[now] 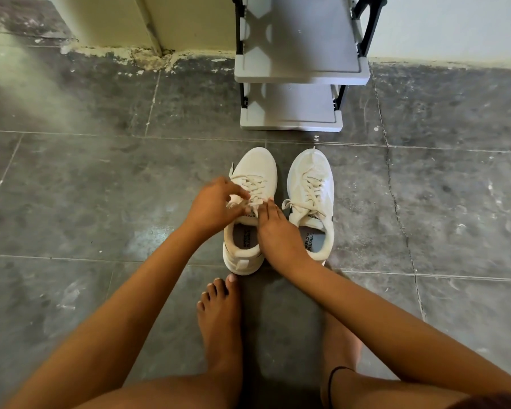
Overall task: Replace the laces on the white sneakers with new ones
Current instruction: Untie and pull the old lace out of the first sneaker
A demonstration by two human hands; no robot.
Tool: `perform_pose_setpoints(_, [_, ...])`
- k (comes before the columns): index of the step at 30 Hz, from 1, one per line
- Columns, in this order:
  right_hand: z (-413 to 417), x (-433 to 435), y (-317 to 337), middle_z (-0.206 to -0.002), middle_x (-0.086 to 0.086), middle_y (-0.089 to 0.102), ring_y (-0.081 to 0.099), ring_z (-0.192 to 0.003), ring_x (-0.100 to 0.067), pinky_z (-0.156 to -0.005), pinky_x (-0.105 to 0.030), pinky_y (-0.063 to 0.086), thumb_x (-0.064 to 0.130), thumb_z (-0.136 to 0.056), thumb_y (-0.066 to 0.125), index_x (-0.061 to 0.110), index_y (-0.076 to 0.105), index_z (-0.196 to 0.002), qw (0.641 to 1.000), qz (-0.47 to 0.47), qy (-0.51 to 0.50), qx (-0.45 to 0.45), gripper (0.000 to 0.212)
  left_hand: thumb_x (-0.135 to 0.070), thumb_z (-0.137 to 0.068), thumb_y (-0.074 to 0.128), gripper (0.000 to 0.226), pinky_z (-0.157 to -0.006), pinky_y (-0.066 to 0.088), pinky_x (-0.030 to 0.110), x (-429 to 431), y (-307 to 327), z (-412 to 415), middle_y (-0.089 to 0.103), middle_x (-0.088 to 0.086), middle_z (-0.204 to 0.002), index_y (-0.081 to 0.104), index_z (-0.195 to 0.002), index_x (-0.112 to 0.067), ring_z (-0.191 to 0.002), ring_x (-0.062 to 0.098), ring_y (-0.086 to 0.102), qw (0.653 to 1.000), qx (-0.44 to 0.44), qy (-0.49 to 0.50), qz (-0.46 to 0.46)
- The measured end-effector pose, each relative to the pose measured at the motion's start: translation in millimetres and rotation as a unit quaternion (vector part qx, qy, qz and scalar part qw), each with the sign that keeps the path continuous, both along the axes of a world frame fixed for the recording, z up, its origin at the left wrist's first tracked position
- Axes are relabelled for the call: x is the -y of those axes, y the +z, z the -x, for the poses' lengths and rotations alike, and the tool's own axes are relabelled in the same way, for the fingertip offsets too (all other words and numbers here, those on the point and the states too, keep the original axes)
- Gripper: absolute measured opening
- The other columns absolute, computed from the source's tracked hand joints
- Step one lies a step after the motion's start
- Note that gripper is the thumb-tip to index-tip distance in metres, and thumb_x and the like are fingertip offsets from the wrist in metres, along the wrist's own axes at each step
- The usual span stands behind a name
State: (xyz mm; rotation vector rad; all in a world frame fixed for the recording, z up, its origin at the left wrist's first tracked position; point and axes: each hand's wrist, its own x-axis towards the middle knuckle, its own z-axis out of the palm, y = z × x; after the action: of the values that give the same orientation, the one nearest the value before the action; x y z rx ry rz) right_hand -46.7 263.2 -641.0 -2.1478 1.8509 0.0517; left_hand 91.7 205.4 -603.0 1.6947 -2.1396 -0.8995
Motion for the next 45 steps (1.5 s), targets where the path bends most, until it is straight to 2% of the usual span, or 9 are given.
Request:
perform_pose_setpoints(9, [7.1, 2.7, 5.1, -0.156, -0.017, 0.015, 0.021, -0.142, -0.028, -0.113, -0.029, 0.020, 0.016, -0.098, 0.042, 0.006, 0.015, -0.149, 0.992, -0.028, -0.022, 0.125, 0.059, -0.029, -0.096, 0.049, 0.026, -0.065, 0.045, 0.032, -11.5, -1.5, 4.6, 0.057, 0.003, -0.109, 0.066, -0.110, -0.014, -0.088, 0.022, 0.058, 0.952, 0.220, -0.126, 0.171])
perform_pose_setpoints(12, [6.5, 3.4, 1.4, -0.156, -0.018, 0.011, 0.018, -0.144, -0.027, -0.113, -0.029, 0.020, 0.013, -0.099, 0.037, 0.005, 0.010, -0.149, 0.995, -0.035, -0.012, 0.092, 0.057, -0.018, -0.088, 0.063, 0.014, -0.067, 0.046, 0.026, -2.7, 9.6, 7.3, 0.062, -0.001, -0.090, 0.069, -0.096, -0.008, -0.079, 0.008, 0.060, 0.999, -0.023, 0.001, 0.026])
perform_pose_setpoints(15, [5.1, 3.5, -0.6, -0.157, -0.018, 0.009, 0.016, -0.144, -0.026, -0.113, -0.030, 0.020, 0.011, -0.100, 0.034, 0.003, 0.005, -0.149, 0.997, -0.028, -0.004, 0.072, 0.058, -0.011, -0.084, 0.068, 0.007, -0.061, 0.046, 0.014, 5.0, 23.8, 4.6, 0.066, 0.002, -0.078, 0.067, -0.087, -0.005, -0.067, 0.000, 0.060, 0.956, -0.254, 0.088, -0.120])
perform_pose_setpoints(20, [4.6, 3.3, 0.2, -0.157, -0.018, 0.008, 0.014, -0.145, -0.026, -0.115, -0.029, 0.016, 0.014, -0.101, 0.033, 0.003, 0.005, -0.149, 0.998, -0.034, 0.001, 0.058, 0.056, -0.020, -0.077, 0.076, 0.023, -0.075, 0.048, 0.031, 4.7, 17.4, -4.9, 0.060, -0.001, -0.096, 0.070, -0.099, -0.018, -0.076, 0.013, 0.055, 0.999, -0.037, -0.002, -0.035])
perform_pose_setpoints(28, [6.0, 4.1, 3.1, -0.157, -0.016, 0.012, 0.016, -0.144, -0.024, -0.114, -0.028, 0.017, 0.014, -0.100, 0.033, 0.004, 0.008, -0.150, 0.997, -0.031, 0.002, 0.070, 0.056, -0.023, -0.089, 0.061, 0.018, -0.068, 0.044, 0.031, -7.5, 4.6, 6.2, 0.058, 0.003, -0.107, 0.071, -0.101, -0.014, -0.089, 0.021, 0.058, 0.983, 0.142, -0.072, 0.088])
perform_pose_setpoints(31, [7.6, 2.5, 2.9, -0.156, -0.018, 0.013, 0.018, -0.143, -0.027, -0.113, -0.030, 0.023, 0.009, -0.100, 0.030, 0.004, 0.009, -0.149, 0.999, -0.014, 0.005, 0.047, 0.054, -0.016, -0.080, 0.072, 0.010, -0.070, 0.048, 0.030, -2.4, 19.3, 9.6, 0.063, 0.006, -0.088, 0.070, -0.086, -0.008, -0.078, 0.017, 0.058, 0.994, -0.104, -0.002, 0.015])
perform_pose_setpoints(34, [6.7, 1.9, 3.8, -0.156, -0.021, 0.011, 0.017, -0.144, -0.028, -0.112, -0.032, 0.024, 0.008, -0.100, 0.028, 0.001, 0.005, -0.149, 1.000, -0.008, 0.011, 0.024, 0.054, -0.010, -0.078, 0.073, 0.007, -0.058, 0.047, 0.015, 3.7, 35.2, 7.6, 0.067, -0.001, -0.076, 0.068, -0.078, -0.016, -0.064, 0.002, 0.058, 0.938, -0.327, 0.092, -0.073])
perform_pose_setpoints(41, [4.7, 2.4, 3.2, -0.156, -0.020, 0.009, 0.017, -0.144, -0.027, -0.112, -0.031, 0.025, 0.010, -0.100, 0.029, 0.001, 0.005, -0.149, 0.999, -0.020, 0.008, 0.024, 0.055, -0.023, -0.078, 0.075, 0.028, -0.070, 0.048, 0.031, 2.2, 6.9, -1.5, 0.057, -0.001, -0.107, 0.070, -0.105, -0.019, -0.078, 0.012, 0.051, 0.996, 0.070, -0.051, 0.003])
perform_pose_setpoints(45, [4.2, 3.1, 4.0, -0.156, -0.020, 0.009, 0.017, -0.144, -0.026, -0.111, -0.031, 0.027, 0.009, -0.100, 0.030, 0.002, 0.006, -0.149, 1.000, -0.023, 0.011, 0.018, 0.055, -0.022, -0.086, 0.066, 0.018, -0.067, 0.042, 0.030, -5.2, -2.2, 0.6, 0.056, 0.003, -0.108, 0.071, -0.101, -0.012, -0.081, 0.016, 0.054, 0.993, 0.084, -0.051, 0.073])
